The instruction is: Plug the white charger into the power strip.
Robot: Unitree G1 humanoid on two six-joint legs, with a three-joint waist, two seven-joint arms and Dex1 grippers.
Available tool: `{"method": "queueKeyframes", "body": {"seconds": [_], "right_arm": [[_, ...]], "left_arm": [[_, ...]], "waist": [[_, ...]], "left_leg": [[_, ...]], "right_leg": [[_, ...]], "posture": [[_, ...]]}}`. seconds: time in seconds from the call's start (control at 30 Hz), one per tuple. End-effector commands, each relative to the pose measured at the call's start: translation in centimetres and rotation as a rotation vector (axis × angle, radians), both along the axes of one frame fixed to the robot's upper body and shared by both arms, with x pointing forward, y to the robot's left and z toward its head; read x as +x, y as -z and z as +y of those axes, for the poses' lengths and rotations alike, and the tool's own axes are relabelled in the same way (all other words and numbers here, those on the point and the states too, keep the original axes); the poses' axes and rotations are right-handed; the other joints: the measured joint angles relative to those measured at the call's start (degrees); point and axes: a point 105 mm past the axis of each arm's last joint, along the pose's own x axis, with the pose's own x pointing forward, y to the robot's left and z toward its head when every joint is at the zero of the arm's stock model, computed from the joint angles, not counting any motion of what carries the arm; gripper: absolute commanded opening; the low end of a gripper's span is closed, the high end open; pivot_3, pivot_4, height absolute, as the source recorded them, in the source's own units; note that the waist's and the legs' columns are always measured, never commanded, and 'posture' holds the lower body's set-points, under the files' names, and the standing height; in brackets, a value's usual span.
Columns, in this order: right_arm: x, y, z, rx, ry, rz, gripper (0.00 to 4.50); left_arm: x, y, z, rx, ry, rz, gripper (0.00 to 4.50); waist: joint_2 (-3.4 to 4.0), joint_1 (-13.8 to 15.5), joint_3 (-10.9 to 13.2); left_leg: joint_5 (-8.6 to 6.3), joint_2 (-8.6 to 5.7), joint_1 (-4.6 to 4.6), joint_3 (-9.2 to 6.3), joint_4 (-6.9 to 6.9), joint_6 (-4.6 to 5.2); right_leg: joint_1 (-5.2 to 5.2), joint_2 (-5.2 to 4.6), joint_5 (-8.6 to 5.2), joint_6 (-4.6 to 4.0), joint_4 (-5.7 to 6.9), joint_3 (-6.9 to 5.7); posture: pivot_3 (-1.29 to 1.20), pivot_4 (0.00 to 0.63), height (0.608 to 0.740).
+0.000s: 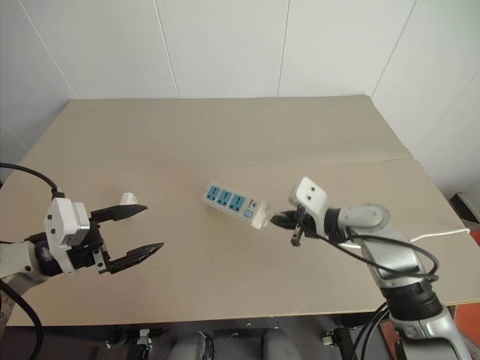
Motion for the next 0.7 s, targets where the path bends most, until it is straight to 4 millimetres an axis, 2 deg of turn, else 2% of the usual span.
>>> {"method": "queueKeyframes", "body": {"seconds": [0.03, 0.07, 0.2, 0.37, 0.57, 0.7], "right_arm": [[-0.1, -0.4, 1.0, -0.005, -0.006, -0.024, 0.75], [-0.3, 0.0, 1.2, -0.017, -0.007, -0.012, 0.96], [-0.7, 0.6, 1.4, -0.036, -0.011, 0.013, 2.36], [-1.4, 0.4, 0.0, -0.070, -0.013, 0.031, 4.04], [-1.7, -1.4, -3.4, -0.082, 0.038, 0.008, 4.04], [-1.9, -3.2, -2.9, 0.109, 0.036, -0.131, 4.04]], "left_arm": [[0.1, -0.6, -0.3, 0.016, 0.030, -0.027, 4.50], [0.2, -0.6, -0.4, 0.017, 0.033, -0.027, 4.50], [0.3, -0.6, -0.6, 0.014, 0.041, -0.028, 4.50], [0.3, -0.6, -0.8, 0.008, 0.049, -0.030, 4.50], [0.3, -0.6, -0.8, 0.007, 0.053, -0.028, 4.50], [0.3, -0.5, -0.7, 0.006, 0.055, -0.025, 4.50]], "waist": [[0.01, -0.1, 0.0], [0.01, 0.0, 0.0], [0.00, 0.1, 0.0], [0.00, 0.3, 0.0], [-0.02, 0.4, 0.0], [-0.04, 0.2, 0.0]], "left_leg": [[0.00, 0.00, 0.01, 0.02, 0.00, 0.00], [0.00, 0.00, 0.02, 0.03, 0.00, 0.00], [0.00, 0.01, -0.05, 0.05, 0.00, 0.00], [0.00, 0.00, -0.09, 0.02, 0.00, 0.00], [0.00, 0.00, -0.08, 0.05, 0.01, 0.00], [0.00, 0.01, -0.05, 0.10, 0.01, 0.00]], "right_leg": [[0.00, 0.02, 0.00, 0.00, 0.02, 0.01], [0.00, 0.04, 0.00, 0.00, 0.03, 0.01], [-0.01, 0.07, -0.01, 0.01, -0.05, -0.04], [-0.02, 0.04, -0.01, 0.01, -0.07, -0.05], [0.02, 0.04, -0.01, 0.02, -0.13, -0.08], [0.05, 0.08, -0.01, 0.02, -0.12, -0.07]], "posture": [[0.00, 0.150, 0.740], [0.00, 0.150, 0.740], [0.00, 0.150, 0.740], [0.00, 0.150, 0.740], [0.00, 0.150, 0.740], [0.00, 0.150, 0.740]]}}
